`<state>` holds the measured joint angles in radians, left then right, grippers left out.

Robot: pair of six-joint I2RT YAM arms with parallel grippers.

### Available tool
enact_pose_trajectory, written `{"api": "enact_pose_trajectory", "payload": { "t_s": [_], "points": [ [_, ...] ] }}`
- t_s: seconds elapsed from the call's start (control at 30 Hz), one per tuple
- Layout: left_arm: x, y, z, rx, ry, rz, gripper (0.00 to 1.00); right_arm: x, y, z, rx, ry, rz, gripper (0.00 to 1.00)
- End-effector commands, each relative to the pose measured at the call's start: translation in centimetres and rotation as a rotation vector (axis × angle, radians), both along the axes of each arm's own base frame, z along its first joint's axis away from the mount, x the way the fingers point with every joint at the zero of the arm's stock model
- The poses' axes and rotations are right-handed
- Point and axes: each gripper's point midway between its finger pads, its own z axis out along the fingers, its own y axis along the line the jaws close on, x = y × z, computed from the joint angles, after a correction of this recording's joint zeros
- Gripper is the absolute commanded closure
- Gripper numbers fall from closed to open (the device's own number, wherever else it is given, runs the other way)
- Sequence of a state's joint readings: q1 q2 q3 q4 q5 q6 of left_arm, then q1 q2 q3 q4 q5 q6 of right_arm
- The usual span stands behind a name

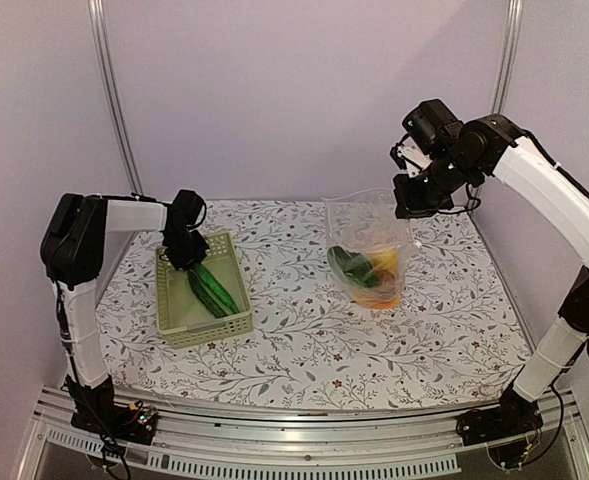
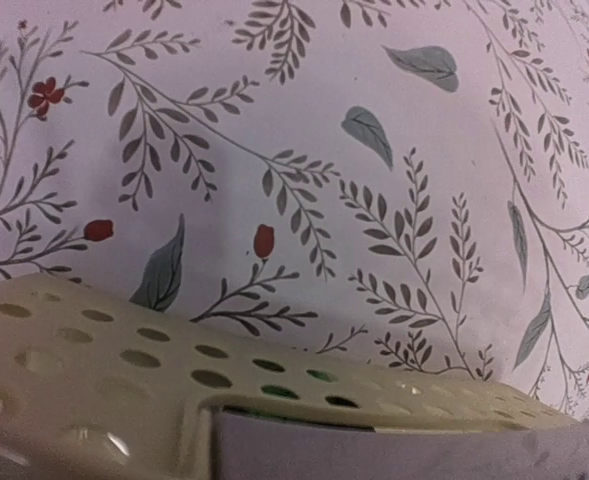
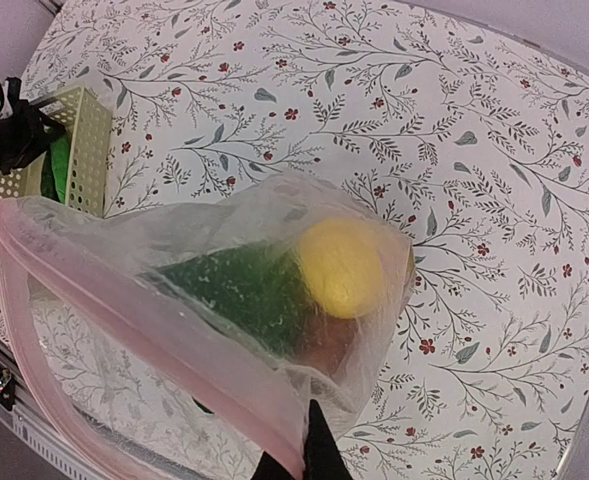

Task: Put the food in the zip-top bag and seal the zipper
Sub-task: Pick up the fake vegetable from the bin.

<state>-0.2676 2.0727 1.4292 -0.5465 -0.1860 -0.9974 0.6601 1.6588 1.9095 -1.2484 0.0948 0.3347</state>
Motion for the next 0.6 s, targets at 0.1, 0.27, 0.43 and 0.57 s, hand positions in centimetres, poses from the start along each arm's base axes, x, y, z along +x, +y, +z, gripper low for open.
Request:
{"api": "enact_pose_trajectory", "payload": {
  "t_s": [0.1, 0.27, 0.43, 0.57],
  "points": [
    [0.4, -0.2, 3.5, -0.019, -0.093, -0.022, 0.83, -0.3, 0.0, 0.6, 0.008, -0.011, 0.012, 1.00],
    [0.1, -1.3, 8.3, -0.053, -0.215, -0.061, 0.85, -0.3, -0.1, 0.8, 0.007, -0.015, 0.016, 1.00],
    [-0.4, -3.2, 15.4, -0.096, -0.421, -0.155, 0.91, -0.3, 0.2, 1.0, 0.015, -0.009, 0.021, 1.00],
    [-1.7, -5.7, 22.9, -0.133, -0.617, -0.263, 0.94, -0.5, 0.4, 1.4, 0.028, 0.000, 0.026, 1.00]
  ]
}}
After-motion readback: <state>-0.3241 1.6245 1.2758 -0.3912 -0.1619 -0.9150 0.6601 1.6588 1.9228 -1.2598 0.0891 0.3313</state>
